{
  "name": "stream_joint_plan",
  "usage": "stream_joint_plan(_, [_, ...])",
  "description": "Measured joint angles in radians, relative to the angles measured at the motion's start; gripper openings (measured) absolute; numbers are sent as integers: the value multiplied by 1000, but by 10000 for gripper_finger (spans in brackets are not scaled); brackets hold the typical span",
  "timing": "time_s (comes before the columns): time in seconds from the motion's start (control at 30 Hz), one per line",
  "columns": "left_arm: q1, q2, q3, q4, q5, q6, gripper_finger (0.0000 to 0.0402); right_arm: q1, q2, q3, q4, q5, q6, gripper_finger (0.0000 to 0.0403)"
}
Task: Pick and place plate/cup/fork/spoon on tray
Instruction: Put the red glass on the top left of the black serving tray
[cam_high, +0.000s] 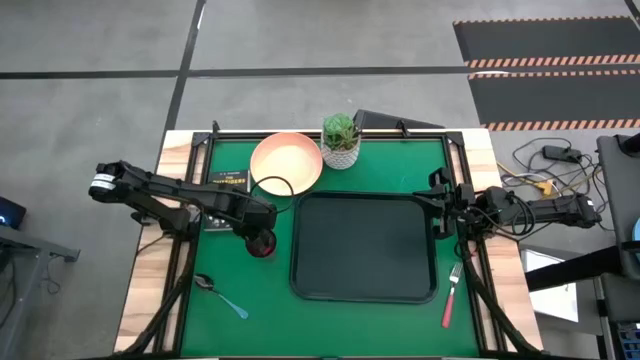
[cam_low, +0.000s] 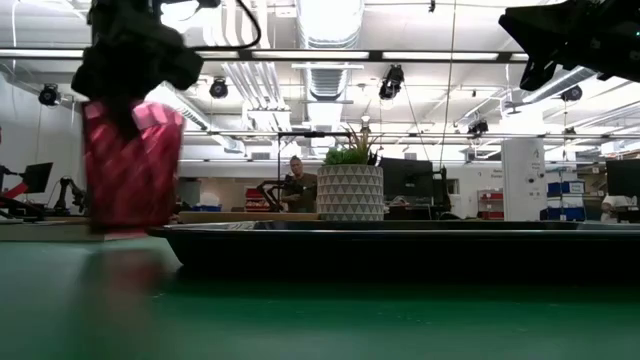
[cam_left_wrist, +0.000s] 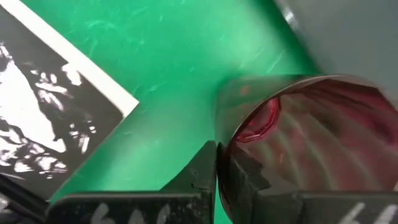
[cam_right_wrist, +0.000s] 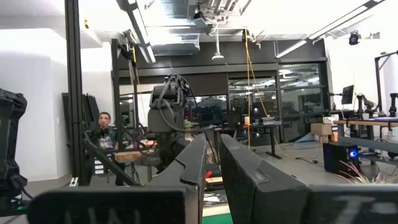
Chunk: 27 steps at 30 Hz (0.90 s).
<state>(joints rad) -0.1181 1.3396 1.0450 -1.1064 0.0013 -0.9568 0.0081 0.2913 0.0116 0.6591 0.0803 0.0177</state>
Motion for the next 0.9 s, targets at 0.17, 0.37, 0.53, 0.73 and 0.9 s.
stream_joint_plan(0.17, [0,0,84,5,-6,-7,2,0,0,0,0,0,-1,36])
stream_joint_plan(0.37, [13,5,172,125,-106,-6,1,0,0,0,0,0,-1,36])
stream_joint_plan(0.53, [57,53,216,229,-128,18,1,0,0,0,0,0,1,36])
stream_joint_plan(0.73, [127,173,272,230,-117,99,1,0,0,0,5,0,1,36])
stream_joint_plan(0.9, [192,279,338,230,-103,180,0,0,0,0,5,0,1,36])
